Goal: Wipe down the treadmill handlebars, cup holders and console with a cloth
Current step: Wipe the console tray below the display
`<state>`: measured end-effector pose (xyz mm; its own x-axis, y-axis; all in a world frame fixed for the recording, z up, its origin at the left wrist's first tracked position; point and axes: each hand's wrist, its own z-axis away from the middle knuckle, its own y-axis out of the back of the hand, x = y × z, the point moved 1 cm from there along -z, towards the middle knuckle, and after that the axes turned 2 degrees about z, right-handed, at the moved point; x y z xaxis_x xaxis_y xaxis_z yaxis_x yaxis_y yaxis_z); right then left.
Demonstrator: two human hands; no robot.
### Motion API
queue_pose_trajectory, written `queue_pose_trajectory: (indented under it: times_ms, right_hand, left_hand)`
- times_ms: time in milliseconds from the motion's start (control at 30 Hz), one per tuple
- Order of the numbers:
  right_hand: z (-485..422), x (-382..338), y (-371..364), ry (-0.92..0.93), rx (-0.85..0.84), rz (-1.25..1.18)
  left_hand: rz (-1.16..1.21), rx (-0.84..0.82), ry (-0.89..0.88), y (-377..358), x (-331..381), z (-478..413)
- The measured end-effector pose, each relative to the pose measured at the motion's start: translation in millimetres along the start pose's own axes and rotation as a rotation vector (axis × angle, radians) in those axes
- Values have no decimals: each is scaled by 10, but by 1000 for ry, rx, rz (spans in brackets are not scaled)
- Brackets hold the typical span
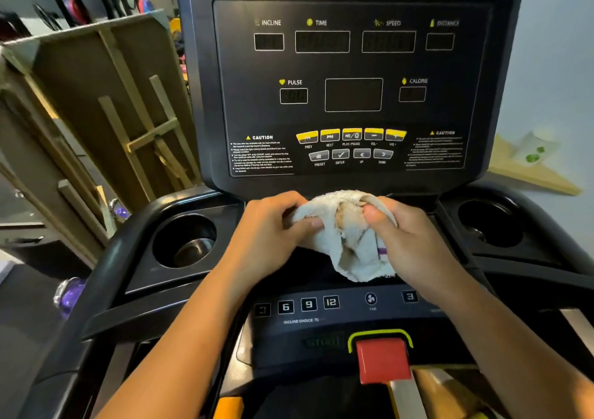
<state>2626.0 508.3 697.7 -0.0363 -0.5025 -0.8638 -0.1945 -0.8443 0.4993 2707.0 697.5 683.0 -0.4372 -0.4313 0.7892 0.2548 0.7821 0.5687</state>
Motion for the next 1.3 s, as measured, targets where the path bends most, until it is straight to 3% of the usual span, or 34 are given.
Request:
queue_pose_trajectory:
  times_ms: [133,267,400,567,600,700,767,867,1067,1200,1300]
  right_hand:
    - [-15,-81,32,28,-86,-133]
    - [-41,-219,33,53,-38,-87]
    - [-138,-207,78,59,53,-109]
    - [-171,-122,121,-6,216,-389]
    - [-154,-147,97,-1,225,-406]
    - [-114,-193,-20,-24,110,-526]
    - [-115,-211,-51,-104,32,-617]
    - [-122,-176,-27,-202,-66,-688]
    - [-90,-146,-19,-224,-217,-773]
    - [-100,-113,49,-270,-133,-796]
    - [-109,-99,131,-293,-26,-785]
  left_hand:
    - [40,15,-32,-11,77,-16]
    - [45,59,-60,-14,219,-65]
    - [46,118,32,35,248,-102]
    - [-69,522,-3,80,295,-13]
    - [-13,491,-1,34,341,14]
    - [235,149,38,-209,473,88]
    - [229,76,61,-316,470,121]
    - [265,129,105,-338,418,130]
    - [315,259,125,-268,444,111]
    - [340,345,124,-149,346,69]
    - [587,399,188,-26,305,2]
